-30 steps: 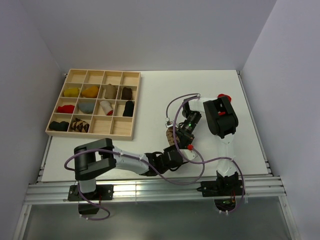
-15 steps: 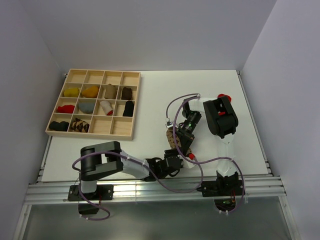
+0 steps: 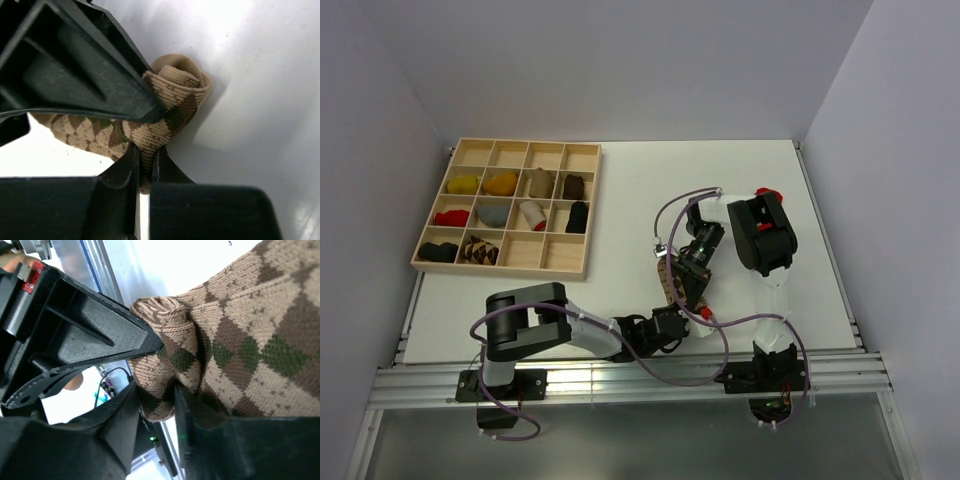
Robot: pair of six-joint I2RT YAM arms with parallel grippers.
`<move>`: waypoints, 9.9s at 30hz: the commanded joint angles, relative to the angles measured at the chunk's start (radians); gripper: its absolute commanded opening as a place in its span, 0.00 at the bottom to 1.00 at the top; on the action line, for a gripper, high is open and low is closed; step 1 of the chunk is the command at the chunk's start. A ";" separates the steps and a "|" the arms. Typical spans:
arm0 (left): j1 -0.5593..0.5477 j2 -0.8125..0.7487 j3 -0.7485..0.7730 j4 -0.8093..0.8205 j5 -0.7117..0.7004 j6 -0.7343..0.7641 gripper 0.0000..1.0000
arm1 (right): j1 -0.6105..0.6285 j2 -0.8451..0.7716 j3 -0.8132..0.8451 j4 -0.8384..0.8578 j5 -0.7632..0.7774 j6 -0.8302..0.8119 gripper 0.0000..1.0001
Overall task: Roll the socks
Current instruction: Roll the sock at the center of the board.
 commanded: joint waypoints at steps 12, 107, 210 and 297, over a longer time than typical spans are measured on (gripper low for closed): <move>0.165 -0.116 -0.106 -0.101 0.549 -0.425 0.00 | -0.120 -0.284 -0.047 0.369 -0.090 0.172 0.53; 0.731 -0.456 -0.176 -0.057 0.627 -1.094 0.42 | 0.136 -0.626 -0.475 0.555 0.269 -0.178 0.31; 0.624 0.303 0.620 -0.872 1.175 -0.753 0.00 | -0.024 -1.089 -0.861 1.162 0.186 -0.184 0.83; 0.313 -0.177 0.047 -0.147 0.292 -0.226 0.83 | 0.061 -0.197 -0.044 0.312 0.265 -0.130 0.18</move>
